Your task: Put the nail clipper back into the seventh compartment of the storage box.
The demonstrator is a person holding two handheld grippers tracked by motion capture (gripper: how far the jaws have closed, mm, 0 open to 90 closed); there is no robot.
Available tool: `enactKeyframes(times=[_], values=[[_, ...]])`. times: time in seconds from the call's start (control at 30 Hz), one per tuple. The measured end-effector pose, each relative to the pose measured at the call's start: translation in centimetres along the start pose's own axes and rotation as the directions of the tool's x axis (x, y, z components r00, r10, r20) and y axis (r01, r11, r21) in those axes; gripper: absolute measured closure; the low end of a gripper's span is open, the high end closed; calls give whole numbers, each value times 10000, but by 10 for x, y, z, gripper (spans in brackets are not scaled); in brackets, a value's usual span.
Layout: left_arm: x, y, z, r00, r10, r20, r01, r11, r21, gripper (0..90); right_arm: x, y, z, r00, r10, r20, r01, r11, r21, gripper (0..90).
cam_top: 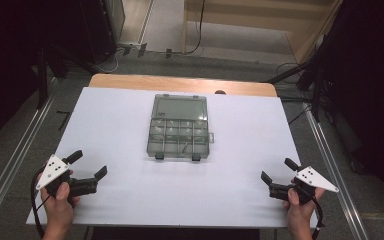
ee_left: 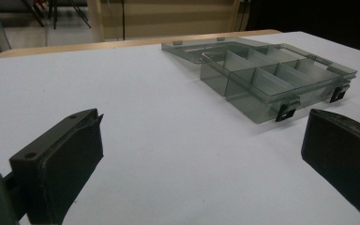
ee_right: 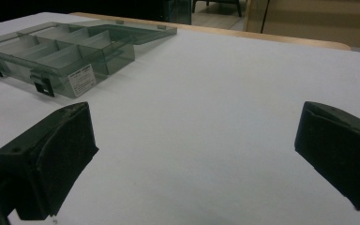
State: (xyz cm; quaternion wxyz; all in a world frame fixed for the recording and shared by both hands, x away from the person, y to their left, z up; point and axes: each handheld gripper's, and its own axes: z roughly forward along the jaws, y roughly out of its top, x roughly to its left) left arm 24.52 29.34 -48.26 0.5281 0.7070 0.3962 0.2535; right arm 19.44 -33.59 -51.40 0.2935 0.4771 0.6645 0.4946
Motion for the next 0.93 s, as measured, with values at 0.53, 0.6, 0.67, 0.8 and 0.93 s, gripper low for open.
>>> enactKeyframes(times=[0.53,0.6,0.67,0.8,0.93], values=[[15,-7,-8,9986,83,-525,-71,9997,240,0,0,0,0,10000,-21,-1,21,10000,13,0],[16,-7,-8,9984,40,-561,-28,9997,225,0,0,0,0,10000,-22,0,22,10000,10,0],[17,-7,-9,9982,18,-594,-7,9998,187,0,0,0,0,10000,-31,-2,31,10000,16,0],[19,-7,-11,9974,28,-718,-15,9998,180,0,0,0,0,10000,-29,-12,29,10000,13,0],[21,-7,-12,9970,64,-769,-51,9999,165,0,0,0,0,10000,8,-34,-8,10000,-1,0]])
